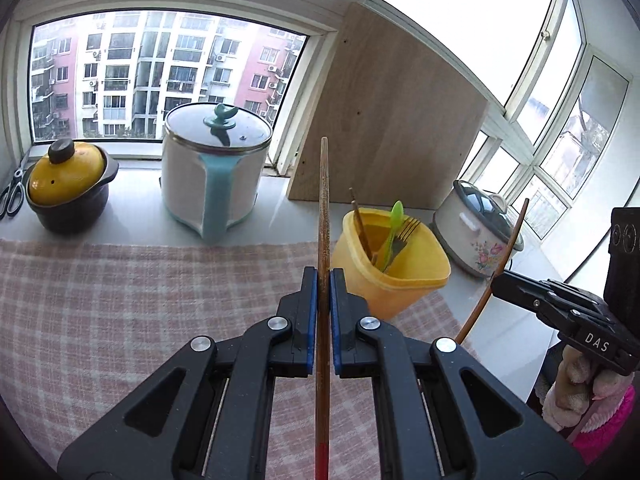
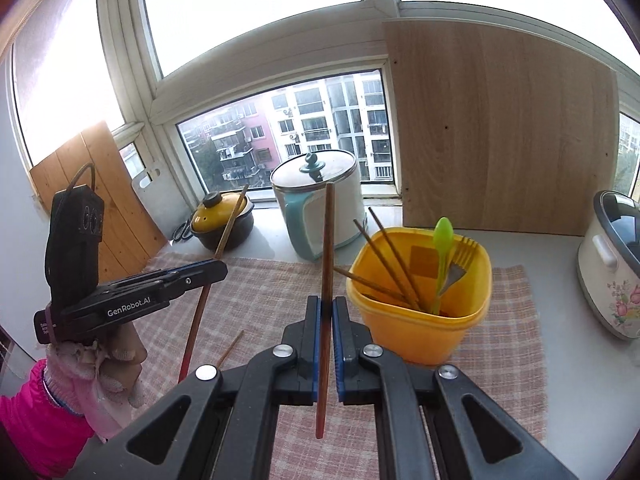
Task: Organize utensils
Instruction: 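Lift both chopsticks with both tools over the yellow container, then lower both chopsticks into the yellow container and open both tools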
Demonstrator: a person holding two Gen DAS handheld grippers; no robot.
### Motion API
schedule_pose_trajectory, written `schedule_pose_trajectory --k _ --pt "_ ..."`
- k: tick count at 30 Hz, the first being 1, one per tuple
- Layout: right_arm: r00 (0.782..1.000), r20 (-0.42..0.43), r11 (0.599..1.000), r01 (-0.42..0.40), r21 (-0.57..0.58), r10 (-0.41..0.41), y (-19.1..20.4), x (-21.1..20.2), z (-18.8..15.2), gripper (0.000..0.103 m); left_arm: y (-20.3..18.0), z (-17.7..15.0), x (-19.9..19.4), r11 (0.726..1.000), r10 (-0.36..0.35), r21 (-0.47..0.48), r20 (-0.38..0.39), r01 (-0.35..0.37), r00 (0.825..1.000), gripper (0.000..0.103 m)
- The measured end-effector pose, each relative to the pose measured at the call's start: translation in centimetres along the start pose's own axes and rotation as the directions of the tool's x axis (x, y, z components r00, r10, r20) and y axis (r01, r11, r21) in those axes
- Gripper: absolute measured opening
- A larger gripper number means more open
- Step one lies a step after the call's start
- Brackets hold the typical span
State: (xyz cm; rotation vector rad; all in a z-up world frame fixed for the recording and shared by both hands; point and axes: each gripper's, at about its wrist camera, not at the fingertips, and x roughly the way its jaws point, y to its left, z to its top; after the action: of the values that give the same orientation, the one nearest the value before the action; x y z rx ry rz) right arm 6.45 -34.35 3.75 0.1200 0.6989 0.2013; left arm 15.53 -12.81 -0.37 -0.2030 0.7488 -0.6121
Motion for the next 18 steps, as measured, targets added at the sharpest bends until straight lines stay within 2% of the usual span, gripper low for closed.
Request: schedule_pose_trajectory --k 11,15,18 --pt "0.996 0.081 0.999 0.029 0.014 -0.030 -4.4 -4.5 2.7 0.003 -6.1 4.6 2.7 0.999 -0.035 0.024 0.091 0.033 0.995 0.004" --pt "0.992 0.124 1.000 0.026 0.000 -0.026 -5.8 -6.0 4.6 0.003 -8.2 5.7 4.0 0.999 -0.019 0.041 0.123 0.014 0.992 0.004" --pt "0.990 0.141 1.000 0.018 -0.011 -0.017 -6.7 -6.3 5.9 0.003 -9.2 6.2 4.8 1.000 0.001 0.019 0.152 -0.004 0.988 0.004"
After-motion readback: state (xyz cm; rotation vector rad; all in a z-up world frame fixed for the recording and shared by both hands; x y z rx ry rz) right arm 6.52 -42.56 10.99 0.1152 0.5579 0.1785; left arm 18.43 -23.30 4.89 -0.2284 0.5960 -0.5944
